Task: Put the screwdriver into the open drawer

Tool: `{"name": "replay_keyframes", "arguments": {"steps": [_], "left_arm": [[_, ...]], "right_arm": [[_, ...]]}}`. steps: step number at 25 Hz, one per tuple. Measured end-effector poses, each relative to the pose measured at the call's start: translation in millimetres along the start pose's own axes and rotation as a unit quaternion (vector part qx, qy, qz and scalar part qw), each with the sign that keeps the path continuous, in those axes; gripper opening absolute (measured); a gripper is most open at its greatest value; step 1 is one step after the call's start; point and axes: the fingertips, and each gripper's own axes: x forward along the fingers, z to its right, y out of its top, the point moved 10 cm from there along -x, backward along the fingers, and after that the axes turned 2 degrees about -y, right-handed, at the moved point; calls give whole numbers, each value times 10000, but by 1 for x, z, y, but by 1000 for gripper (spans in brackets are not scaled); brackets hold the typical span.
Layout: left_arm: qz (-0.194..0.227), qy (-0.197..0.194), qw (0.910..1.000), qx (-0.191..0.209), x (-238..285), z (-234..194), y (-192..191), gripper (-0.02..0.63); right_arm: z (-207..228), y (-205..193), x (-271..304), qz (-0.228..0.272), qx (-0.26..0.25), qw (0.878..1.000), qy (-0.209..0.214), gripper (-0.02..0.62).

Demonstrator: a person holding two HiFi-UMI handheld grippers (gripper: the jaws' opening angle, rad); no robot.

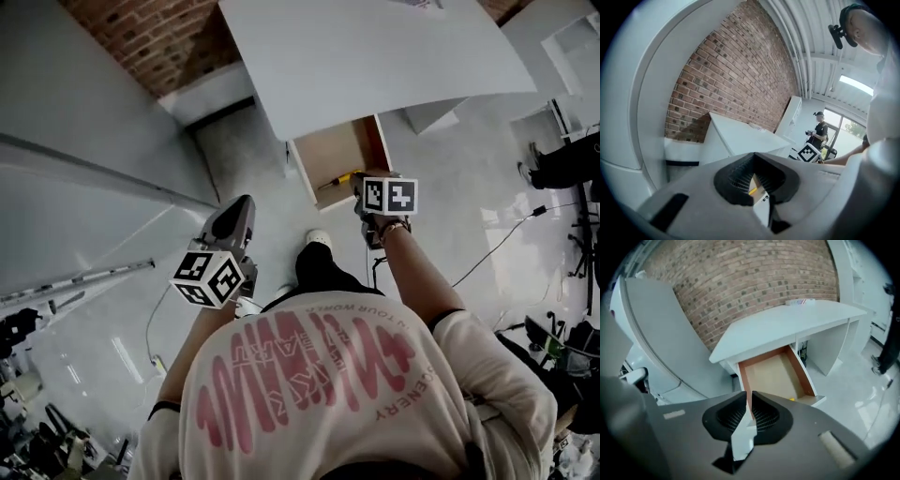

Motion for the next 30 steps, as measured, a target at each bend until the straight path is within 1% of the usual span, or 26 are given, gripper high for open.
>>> {"name": "replay_keyframes", "arguments": {"steps": [3, 6, 8, 11, 14, 16, 18, 21, 23, 25, 27, 30], "left_arm": [[201, -297, 9990, 247, -9, 15, 23, 2], [327, -493, 9971, 487, -23, 34, 40, 2], [431, -643, 9957, 502, -30, 42, 51, 2], [616, -921, 9925, 523, -36, 53, 68, 2], [959, -1192, 9862, 630, -45, 70, 87, 2], [1218, -1359, 9807, 698, -51, 83, 101, 2], [1386, -1426, 9769, 779, -58, 96, 110, 2], [1581, -1526, 9721, 825, -69, 115, 117, 2], [1700, -1634, 9682, 830, -74, 127, 120, 2], [1768, -1722, 9650, 891, -78, 137, 120, 2], [1796, -1799, 9623, 971, -80, 146, 118, 2], [1819, -1855, 9600, 1044, -82, 158, 111, 2]], "right_arm": [[-24, 8, -37, 548, 293, 9981, 58, 21], [-45, 11, -75, 964, 358, 9946, 174, 12], [-58, 15, -99, 1343, 358, 9899, 269, 8], [-79, 19, -133, 1941, 282, 9793, 492, 8], [-98, 19, -171, 2674, 146, 9617, 583, 8], [-108, 22, -200, 3206, 60, 9457, 531, 8], [-115, 25, -231, 3675, -18, 9287, 487, 8], [-121, 24, -277, 4210, -179, 9062, 360, 8], [-125, 23, -304, 4461, -380, 8940, 189, 6], [-129, 22, -323, 4624, -617, 8845, 14, 6], [-130, 18, -334, 4721, -811, 8777, -129, 6], [-123, 10, -342, 4820, -877, 8714, -252, 8]]}}
